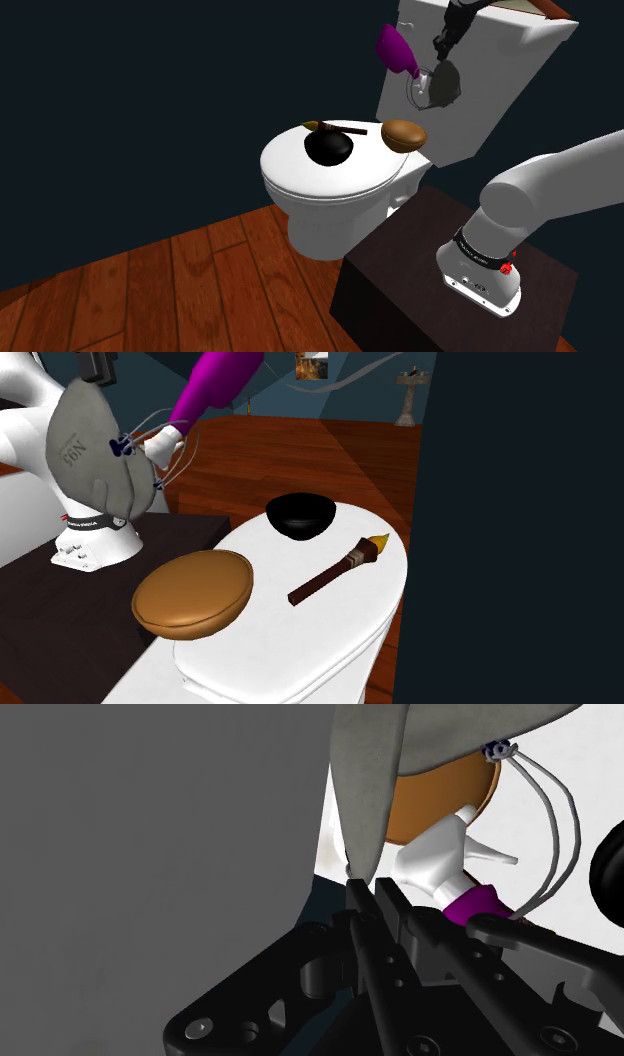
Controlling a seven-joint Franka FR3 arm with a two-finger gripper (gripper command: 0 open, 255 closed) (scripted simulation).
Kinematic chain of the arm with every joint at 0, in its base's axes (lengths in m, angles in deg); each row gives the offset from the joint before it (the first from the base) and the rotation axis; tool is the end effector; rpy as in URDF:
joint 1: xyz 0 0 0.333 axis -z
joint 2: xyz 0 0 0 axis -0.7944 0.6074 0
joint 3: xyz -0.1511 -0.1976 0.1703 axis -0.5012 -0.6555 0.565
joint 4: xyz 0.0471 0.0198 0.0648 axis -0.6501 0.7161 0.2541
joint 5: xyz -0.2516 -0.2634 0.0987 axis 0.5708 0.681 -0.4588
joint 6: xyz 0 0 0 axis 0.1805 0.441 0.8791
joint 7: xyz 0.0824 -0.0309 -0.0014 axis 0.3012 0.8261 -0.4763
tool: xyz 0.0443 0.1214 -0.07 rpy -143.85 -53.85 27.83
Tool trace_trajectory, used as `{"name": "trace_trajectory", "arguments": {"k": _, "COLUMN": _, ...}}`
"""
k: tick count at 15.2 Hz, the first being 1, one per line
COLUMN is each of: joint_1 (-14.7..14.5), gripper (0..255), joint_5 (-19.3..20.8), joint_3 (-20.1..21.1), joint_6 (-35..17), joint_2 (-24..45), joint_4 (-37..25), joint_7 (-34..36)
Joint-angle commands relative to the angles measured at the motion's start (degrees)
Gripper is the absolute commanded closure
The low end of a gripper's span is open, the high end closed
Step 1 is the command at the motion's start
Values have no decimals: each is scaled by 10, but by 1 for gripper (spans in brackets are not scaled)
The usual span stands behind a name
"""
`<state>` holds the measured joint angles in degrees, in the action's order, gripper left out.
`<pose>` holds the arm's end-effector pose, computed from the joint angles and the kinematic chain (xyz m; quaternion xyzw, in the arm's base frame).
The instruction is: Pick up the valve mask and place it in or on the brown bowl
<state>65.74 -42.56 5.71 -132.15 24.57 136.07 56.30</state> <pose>0.3614 -0.2251 0.5496 0.9791 -0.0573 0.0950 0.1704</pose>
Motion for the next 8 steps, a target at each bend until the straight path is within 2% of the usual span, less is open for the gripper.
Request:
{"name": "trace_trajectory", "arguments": {"k": 1, "joint_1": 1, "gripper": 255, "joint_5": 3, "joint_3": -1, "joint_6": -16, "joint_2": 0, "joint_4": 15, "joint_7": 5}}
{"name": "trace_trajectory", "arguments": {"k": 8, "joint_1": 5, "gripper": 255, "joint_5": 14, "joint_3": -7, "joint_6": -67, "joint_2": 2, "joint_4": 67, "joint_7": 20}}
